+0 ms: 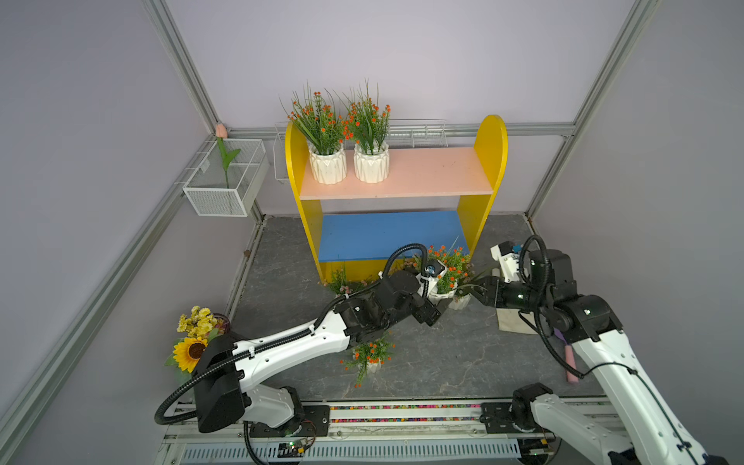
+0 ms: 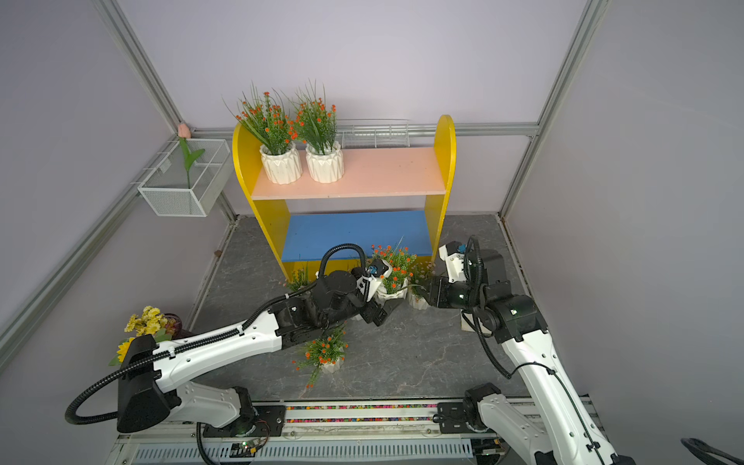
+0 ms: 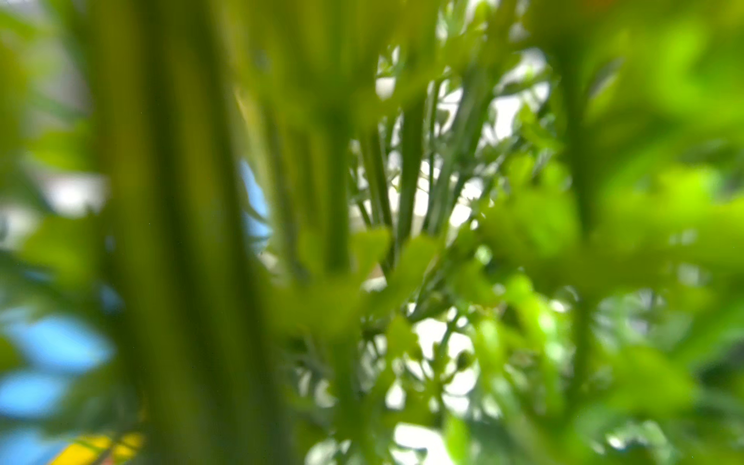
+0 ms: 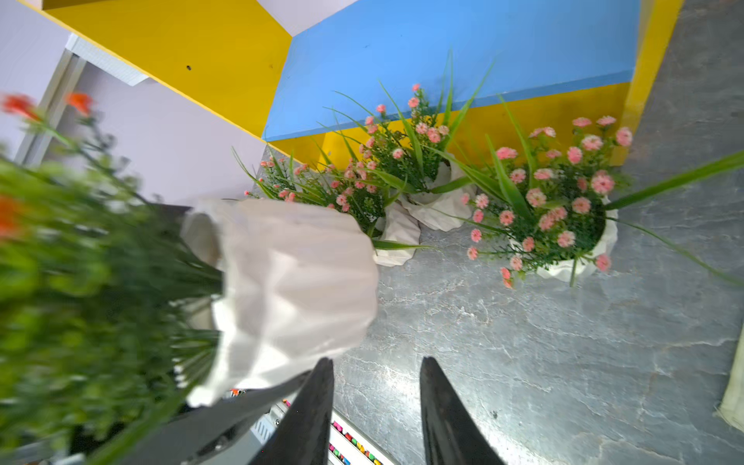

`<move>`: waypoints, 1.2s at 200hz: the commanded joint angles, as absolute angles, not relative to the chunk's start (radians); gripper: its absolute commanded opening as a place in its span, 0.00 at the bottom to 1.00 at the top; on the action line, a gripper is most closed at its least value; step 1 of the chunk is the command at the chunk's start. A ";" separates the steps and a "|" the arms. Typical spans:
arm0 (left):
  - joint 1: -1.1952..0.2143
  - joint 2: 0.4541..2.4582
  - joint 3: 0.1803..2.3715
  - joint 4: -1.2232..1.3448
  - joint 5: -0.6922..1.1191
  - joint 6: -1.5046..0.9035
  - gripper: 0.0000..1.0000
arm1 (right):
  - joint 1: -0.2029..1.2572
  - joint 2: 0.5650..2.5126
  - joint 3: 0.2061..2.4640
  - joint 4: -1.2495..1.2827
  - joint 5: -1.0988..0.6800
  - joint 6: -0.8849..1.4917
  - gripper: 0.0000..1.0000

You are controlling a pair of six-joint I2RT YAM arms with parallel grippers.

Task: Place the baby's breath potted plants on the rack by color
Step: Pick up the baby's breath potted plant from the center of the board, then place the baby's breath potted plant on the rack.

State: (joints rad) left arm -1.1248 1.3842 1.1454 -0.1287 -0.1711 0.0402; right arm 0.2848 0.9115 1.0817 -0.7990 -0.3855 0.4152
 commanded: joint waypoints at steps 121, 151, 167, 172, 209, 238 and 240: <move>-0.960 1.587 1.903 -0.530 -0.222 0.101 0.19 | 0.258 0.769 0.886 -0.787 -0.403 0.443 0.41; -0.933 1.698 2.111 -0.611 -0.225 0.117 0.20 | 0.258 0.750 0.840 -0.793 -0.404 0.448 0.41; -0.920 1.743 2.201 -0.635 -0.232 0.122 0.20 | 0.258 0.741 0.834 -0.801 -0.401 0.449 0.41; -0.916 1.755 2.224 -0.638 -0.232 0.121 0.20 | 0.258 0.739 0.835 -0.805 -0.398 0.449 0.41; -0.875 1.845 2.395 -0.669 -0.233 0.110 0.22 | 0.258 0.725 0.838 -0.818 -0.397 0.449 0.42; -0.838 1.916 2.501 -0.684 -0.235 0.085 0.24 | 0.258 0.725 0.840 -0.824 -0.397 0.450 0.42; -0.835 1.921 2.508 -0.686 -0.234 0.082 0.24 | 0.258 0.724 0.840 -0.824 -0.397 0.450 0.42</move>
State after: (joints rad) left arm -0.8642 1.8908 2.4039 -0.7181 -0.2192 0.1009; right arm 0.2623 0.7319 0.8486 -0.8036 -0.3901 0.4355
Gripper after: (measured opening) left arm 0.917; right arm 0.417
